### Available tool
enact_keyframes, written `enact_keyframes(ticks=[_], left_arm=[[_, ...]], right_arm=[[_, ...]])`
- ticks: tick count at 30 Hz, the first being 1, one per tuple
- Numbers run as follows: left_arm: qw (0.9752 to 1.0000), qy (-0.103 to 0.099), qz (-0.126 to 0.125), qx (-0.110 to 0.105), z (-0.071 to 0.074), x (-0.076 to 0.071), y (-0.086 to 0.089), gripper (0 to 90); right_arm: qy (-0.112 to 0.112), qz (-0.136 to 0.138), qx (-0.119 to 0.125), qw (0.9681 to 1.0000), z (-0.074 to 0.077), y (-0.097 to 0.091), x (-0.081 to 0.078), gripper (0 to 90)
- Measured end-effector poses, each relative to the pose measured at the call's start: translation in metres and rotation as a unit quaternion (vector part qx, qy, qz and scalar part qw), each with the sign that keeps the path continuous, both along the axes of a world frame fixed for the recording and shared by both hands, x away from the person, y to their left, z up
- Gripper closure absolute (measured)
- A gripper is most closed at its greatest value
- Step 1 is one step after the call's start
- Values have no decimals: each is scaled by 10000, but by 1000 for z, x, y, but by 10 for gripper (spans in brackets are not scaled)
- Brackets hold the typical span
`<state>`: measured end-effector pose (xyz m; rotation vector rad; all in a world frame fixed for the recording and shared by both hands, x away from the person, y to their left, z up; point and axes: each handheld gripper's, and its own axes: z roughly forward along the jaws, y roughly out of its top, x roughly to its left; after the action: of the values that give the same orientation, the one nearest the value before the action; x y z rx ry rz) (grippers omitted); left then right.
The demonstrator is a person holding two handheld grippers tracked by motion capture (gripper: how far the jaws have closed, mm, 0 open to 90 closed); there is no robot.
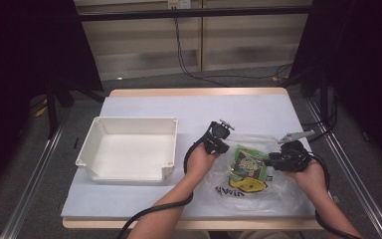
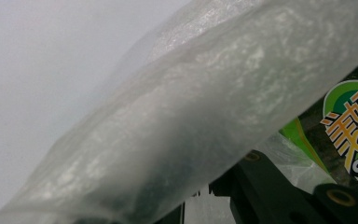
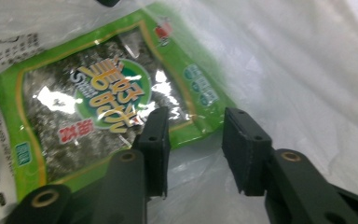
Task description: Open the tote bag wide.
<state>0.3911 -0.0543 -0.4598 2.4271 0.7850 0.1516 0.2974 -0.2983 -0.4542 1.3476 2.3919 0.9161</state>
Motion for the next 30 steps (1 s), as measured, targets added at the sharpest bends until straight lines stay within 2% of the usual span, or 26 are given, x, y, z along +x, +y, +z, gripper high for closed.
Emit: enact_keyframes(ticks=[3, 4, 5, 10, 11, 14, 17, 20, 23, 24, 26, 29, 30], left_arm=[[10000, -31, -46, -7, -2, 0, -2, 851], [10000, 7, -45, -48, -2, 0, -2, 850], [10000, 19, -54, -6, -3, 1, -3, 850], [9999, 69, -91, 8, -6, 3, -5, 843], [10000, 9, -93, 27, -7, 3, -6, 842], [10000, 38, -74, -27, -7, 2, -7, 839], [10000, 25, -95, -9, -6, 2, -8, 838], [10000, 5, -57, -24, -5, 2, -8, 834], [10000, -58, -28, -66, -3, 2, -7, 830], [9999, -49, -20, -100, -2, 2, -6, 830], [9998, -56, 32, -167, 0, 2, -4, 828], [9997, -56, 59, -214, 3, 2, -1, 823], [9997, -56, 88, -224, 3, 2, -1, 823]], right_arm=[[-35, -117, -63, 9999, -2, 0, 7, 436], [-10, -90, -41, 10000, -3, 0, 10, 432], [125, -62, -62, 9999, -5, 1, 12, 434], [122, 113, -3, 9999, -9, 9, 19, 462], [142, 132, 10, 9998, -10, 9, 20, 461], [253, 143, 172, 9994, -13, 8, 25, 475], [268, 251, 318, 9988, -15, 10, 28, 541], [216, 366, 323, 9986, -15, 11, 28, 718], [232, 465, 331, 9981, -13, 8, 27, 830], [237, 504, 313, 9980, -12, 9, 26, 855], [99, 689, 183, 9974, -11, 11, 23, 886], [42, 753, 153, 9970, -9, 12, 20, 894], [4, 742, 75, 9972, -8, 13, 18, 895]])
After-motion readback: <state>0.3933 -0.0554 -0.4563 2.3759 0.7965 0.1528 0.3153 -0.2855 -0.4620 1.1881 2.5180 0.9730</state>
